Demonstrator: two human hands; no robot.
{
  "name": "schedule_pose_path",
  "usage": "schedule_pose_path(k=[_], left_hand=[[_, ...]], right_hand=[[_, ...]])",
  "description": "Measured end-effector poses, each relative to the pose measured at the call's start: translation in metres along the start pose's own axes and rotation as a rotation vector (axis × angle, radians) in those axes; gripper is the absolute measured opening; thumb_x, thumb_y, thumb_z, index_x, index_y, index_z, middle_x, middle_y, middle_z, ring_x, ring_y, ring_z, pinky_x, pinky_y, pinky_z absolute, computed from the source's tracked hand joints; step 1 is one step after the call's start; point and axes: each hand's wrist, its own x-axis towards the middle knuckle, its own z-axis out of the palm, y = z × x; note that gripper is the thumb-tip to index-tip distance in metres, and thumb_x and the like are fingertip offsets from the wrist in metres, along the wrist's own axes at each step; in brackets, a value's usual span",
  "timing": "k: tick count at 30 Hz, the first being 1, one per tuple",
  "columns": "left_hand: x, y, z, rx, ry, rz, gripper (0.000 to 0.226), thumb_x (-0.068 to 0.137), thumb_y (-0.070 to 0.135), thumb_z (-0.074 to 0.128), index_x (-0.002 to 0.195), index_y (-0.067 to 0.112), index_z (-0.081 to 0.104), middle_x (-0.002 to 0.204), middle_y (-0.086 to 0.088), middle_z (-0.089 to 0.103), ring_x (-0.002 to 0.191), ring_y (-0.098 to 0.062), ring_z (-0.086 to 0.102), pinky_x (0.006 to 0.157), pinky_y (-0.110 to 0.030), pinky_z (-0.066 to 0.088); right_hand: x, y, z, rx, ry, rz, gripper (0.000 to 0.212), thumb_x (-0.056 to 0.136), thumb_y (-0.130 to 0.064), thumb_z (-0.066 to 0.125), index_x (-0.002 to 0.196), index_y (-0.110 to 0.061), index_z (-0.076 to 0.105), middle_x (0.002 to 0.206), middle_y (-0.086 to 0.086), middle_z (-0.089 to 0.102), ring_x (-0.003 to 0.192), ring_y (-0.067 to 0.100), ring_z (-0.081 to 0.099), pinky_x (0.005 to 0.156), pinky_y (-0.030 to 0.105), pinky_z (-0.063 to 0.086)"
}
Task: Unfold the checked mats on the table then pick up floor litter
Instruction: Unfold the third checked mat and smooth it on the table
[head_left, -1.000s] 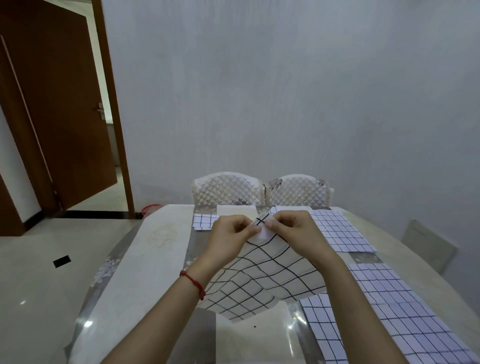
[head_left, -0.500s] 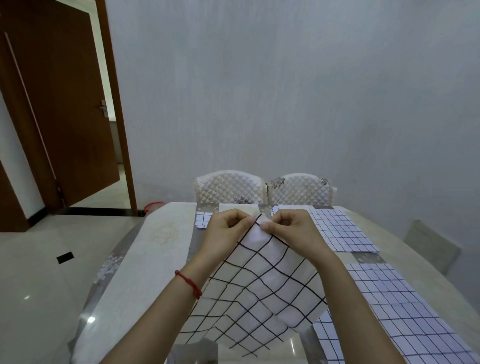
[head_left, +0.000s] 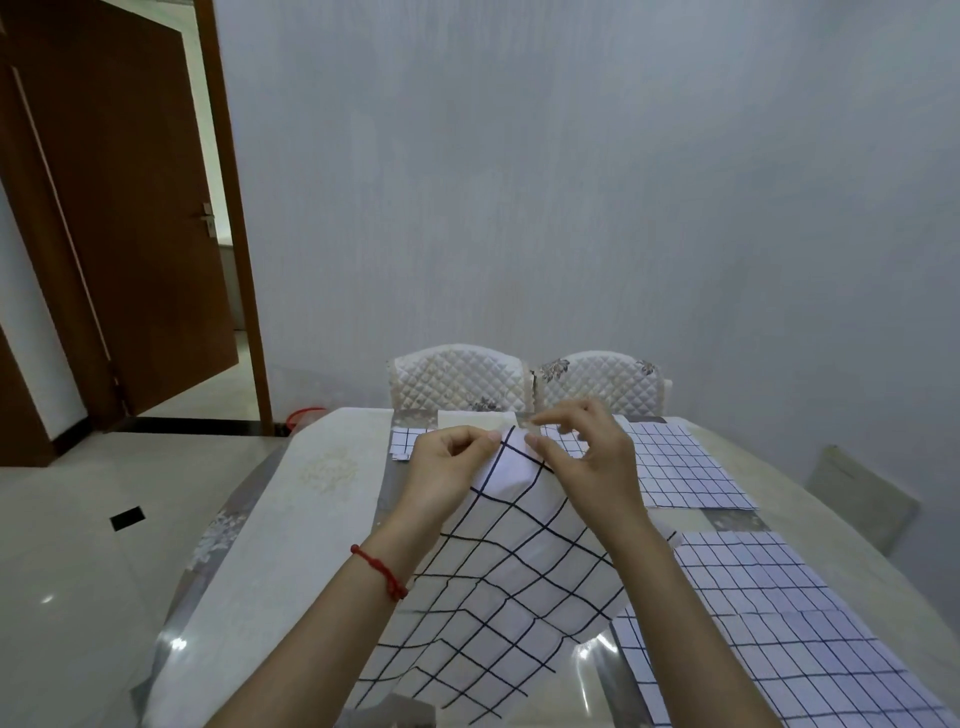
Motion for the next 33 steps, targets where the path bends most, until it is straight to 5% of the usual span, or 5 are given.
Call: schedule_pose_path(k=[5,9,17,26,33], left_hand=[[0.000,0.001,0.003,-0.027,0.139,0.013,0.020,0.085,0.014,0.062,0.066,0.011,0.068,0.051,0.014,0.061,0.051,0.005,0.052,0.053,-0.006,0.043],[-0.003,0.001,0.007,-0.061,0.103,-0.037,0.019,0.085,0.014,0.061,0.069,0.009,0.069,0.059,0.007,0.068,0.058,-0.005,0.062,0.058,-0.018,0.051],[-0.006,0.004,0.002,-0.218,0.030,-0.154,0.016,0.085,0.011,0.060,0.079,0.004,0.073,0.074,-0.009,0.075,0.070,-0.020,0.071,0.055,-0.023,0.054],[-0.010,-0.002,0.003,-0.204,0.040,-0.164,0.018,0.084,0.011,0.060,0.083,-0.002,0.072,0.088,-0.021,0.073,0.082,-0.029,0.070,0.070,-0.029,0.058],[-0.013,-0.004,-0.002,-0.230,0.015,-0.123,0.011,0.080,0.005,0.065,0.078,-0.005,0.071,0.074,-0.015,0.073,0.071,-0.025,0.072,0.060,-0.025,0.057]], right_hand=[[-0.009,-0.002,0.015,-0.155,0.047,-0.094,0.014,0.078,-0.022,0.072,0.070,-0.013,0.065,0.066,-0.004,0.059,0.059,0.008,0.048,0.060,0.022,0.040],[-0.016,-0.003,0.027,-0.132,-0.094,0.094,0.023,0.085,-0.038,0.061,0.077,-0.017,0.068,0.077,-0.006,0.065,0.068,0.011,0.055,0.066,0.027,0.044],[-0.016,-0.009,0.028,0.161,-0.189,0.273,0.016,0.085,-0.031,0.062,0.092,-0.022,0.073,0.081,-0.011,0.071,0.078,0.000,0.064,0.066,0.008,0.047],[-0.019,-0.011,0.029,0.185,-0.201,0.251,0.015,0.088,-0.028,0.059,0.087,-0.022,0.074,0.069,-0.018,0.066,0.073,0.000,0.063,0.066,0.012,0.048],[-0.021,-0.005,0.027,0.275,-0.143,0.290,0.013,0.086,-0.017,0.062,0.089,-0.017,0.075,0.078,-0.011,0.071,0.076,0.000,0.067,0.066,0.006,0.048]])
